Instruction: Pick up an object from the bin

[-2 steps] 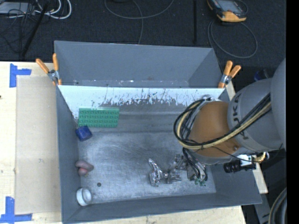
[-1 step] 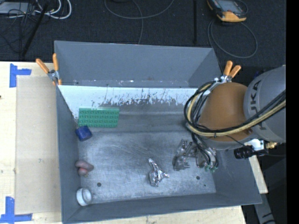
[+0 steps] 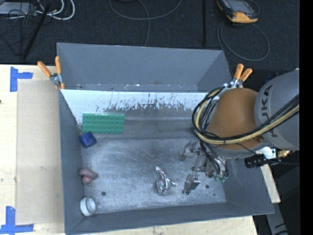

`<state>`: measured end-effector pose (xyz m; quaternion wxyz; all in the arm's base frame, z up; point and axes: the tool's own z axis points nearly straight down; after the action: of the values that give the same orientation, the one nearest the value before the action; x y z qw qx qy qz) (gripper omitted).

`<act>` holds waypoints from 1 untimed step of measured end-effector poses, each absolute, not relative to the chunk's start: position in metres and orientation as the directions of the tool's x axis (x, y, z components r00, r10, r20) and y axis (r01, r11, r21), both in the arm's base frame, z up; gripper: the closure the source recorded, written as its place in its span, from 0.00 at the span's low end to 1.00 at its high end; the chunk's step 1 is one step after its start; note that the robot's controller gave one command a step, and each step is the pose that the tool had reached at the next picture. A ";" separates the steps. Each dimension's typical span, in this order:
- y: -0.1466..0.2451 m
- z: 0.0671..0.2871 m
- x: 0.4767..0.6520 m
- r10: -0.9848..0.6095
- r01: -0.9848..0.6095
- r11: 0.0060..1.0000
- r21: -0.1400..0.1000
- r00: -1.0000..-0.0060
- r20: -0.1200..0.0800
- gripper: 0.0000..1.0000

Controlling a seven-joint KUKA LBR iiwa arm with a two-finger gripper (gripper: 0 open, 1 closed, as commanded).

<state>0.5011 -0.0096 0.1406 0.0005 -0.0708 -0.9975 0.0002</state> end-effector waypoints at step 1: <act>-0.006 0.139 0.493 -0.293 -0.293 0.956 0.001 -0.956 0.002 0.00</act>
Offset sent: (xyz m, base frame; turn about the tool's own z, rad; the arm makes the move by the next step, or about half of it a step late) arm -0.0078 0.0031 -0.0005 -0.4371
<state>0.4932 -0.0057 0.1393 0.0012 0.1480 -0.9890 -0.0004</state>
